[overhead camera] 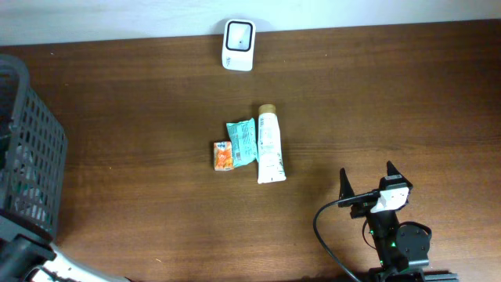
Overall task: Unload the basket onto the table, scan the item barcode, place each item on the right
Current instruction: 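Reach the left gripper into the gray basket and grasp the green-capped bottle, then lift the green-capped bottle out and set it left of the green packet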
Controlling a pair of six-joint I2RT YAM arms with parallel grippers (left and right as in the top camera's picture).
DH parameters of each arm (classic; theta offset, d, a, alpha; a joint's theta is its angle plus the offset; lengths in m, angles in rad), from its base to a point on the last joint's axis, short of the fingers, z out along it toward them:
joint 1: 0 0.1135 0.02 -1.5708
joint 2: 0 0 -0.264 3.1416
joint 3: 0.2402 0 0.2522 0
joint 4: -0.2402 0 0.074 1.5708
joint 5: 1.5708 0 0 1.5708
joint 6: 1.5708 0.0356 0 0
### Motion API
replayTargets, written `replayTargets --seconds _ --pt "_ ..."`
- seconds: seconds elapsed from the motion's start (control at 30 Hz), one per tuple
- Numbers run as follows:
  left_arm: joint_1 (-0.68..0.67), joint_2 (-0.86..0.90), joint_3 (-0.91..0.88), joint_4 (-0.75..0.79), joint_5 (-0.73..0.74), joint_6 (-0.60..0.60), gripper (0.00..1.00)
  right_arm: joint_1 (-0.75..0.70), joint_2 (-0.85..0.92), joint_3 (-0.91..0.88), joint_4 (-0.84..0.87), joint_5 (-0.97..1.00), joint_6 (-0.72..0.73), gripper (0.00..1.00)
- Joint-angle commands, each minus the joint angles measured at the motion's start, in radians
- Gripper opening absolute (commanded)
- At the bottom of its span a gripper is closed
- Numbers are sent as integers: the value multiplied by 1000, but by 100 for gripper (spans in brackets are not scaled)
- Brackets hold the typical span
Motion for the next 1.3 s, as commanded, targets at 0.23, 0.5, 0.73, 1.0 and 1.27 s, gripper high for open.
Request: replayTargets --seconds 0.23,0.5,0.73,1.0,1.27 --pt "-58 -191 113 4 130 -5 33 6 -6 -5 -5 2 0 99" --pt "-91 -470 227 12 543 -7 33 6 -6 -5 -4 2 0 98" --pt "-310 -650 228 -91 778 -24 34 6 -6 -5 -4 2 0 98" --pt "-711 -577 172 -246 634 -13 35 6 -6 -5 -5 2 0 98" --pt "-954 -428 -55 -227 511 2 34 6 -6 -5 -4 2 0 98"
